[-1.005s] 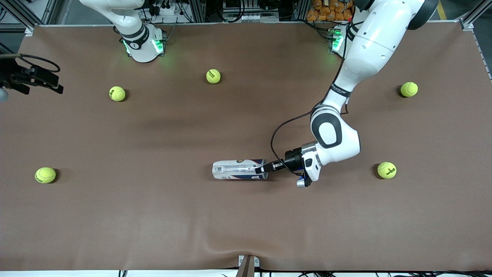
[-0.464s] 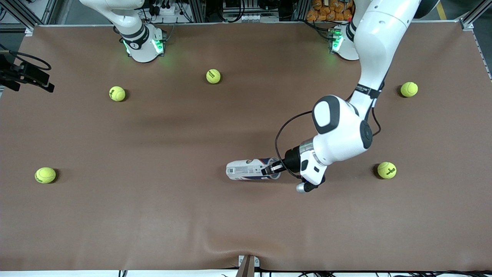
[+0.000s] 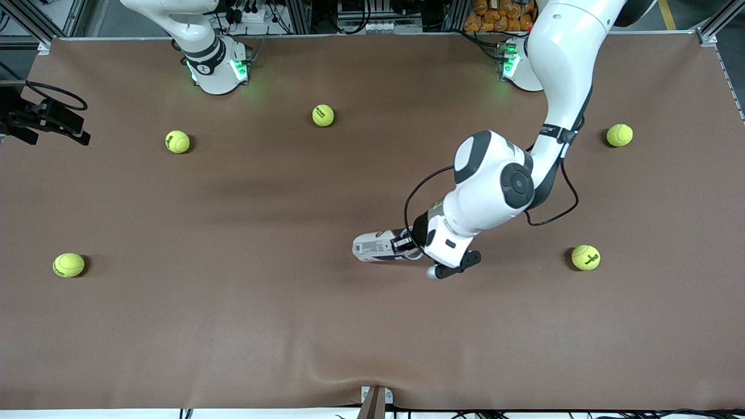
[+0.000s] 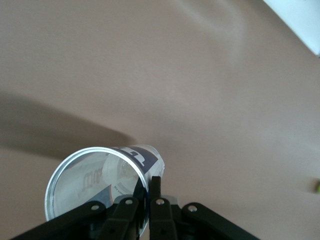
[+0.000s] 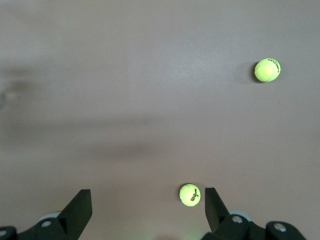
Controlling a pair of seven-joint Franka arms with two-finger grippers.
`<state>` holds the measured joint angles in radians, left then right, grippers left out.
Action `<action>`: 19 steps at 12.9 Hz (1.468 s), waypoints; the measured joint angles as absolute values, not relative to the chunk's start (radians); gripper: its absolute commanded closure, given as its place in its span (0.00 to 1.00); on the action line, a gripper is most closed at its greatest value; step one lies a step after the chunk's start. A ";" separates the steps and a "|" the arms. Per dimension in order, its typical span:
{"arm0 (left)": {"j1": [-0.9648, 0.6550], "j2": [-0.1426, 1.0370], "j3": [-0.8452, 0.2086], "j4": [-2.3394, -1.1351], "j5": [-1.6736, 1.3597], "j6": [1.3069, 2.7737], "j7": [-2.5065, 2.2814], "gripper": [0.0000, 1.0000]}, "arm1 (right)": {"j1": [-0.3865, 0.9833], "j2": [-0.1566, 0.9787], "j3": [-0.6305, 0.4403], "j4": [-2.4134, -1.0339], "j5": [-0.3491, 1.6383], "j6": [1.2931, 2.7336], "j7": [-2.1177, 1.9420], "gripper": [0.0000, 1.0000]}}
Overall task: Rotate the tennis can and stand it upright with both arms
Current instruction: 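Lift and rotate the can upright with the left gripper, then set the can upright on the table and open the left gripper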
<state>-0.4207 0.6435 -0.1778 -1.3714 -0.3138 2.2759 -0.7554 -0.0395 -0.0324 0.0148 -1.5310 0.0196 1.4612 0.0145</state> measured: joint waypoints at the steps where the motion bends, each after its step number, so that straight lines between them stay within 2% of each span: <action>1: -0.426 0.639 -0.177 -1.357 -0.267 2.241 -0.776 1.00 | -0.039 -0.032 0.015 -1.531 0.020 1.462 0.014 0.00; 5: -0.458 0.627 -0.176 -1.326 -0.120 2.142 -0.800 1.00 | -0.040 -0.032 0.014 -1.531 0.020 1.490 0.015 0.00; 10: -0.581 0.627 -0.166 -1.323 0.020 2.112 -0.831 1.00 | -0.040 -0.028 0.011 -1.535 0.020 1.482 0.015 0.00; 12: -0.661 0.628 -0.119 -1.320 0.048 2.112 -0.834 1.00 | -0.040 -0.026 0.010 -1.536 0.020 1.482 0.015 0.00; 15: -0.819 0.631 0.007 -1.316 0.059 2.112 -0.835 1.00 | -0.038 -0.025 0.002 -1.536 0.019 1.482 0.016 0.00; 19: -0.962 0.668 0.112 -1.315 0.131 2.158 -0.835 1.00 | 0.032 -0.026 -0.096 -1.536 0.018 1.482 0.015 0.00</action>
<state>-0.9623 0.6682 0.1121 -1.3147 0.1315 2.1582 -0.8351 0.0323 -0.0257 -0.0957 -1.5359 0.0184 1.4821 0.0154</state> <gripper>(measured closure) 0.947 0.000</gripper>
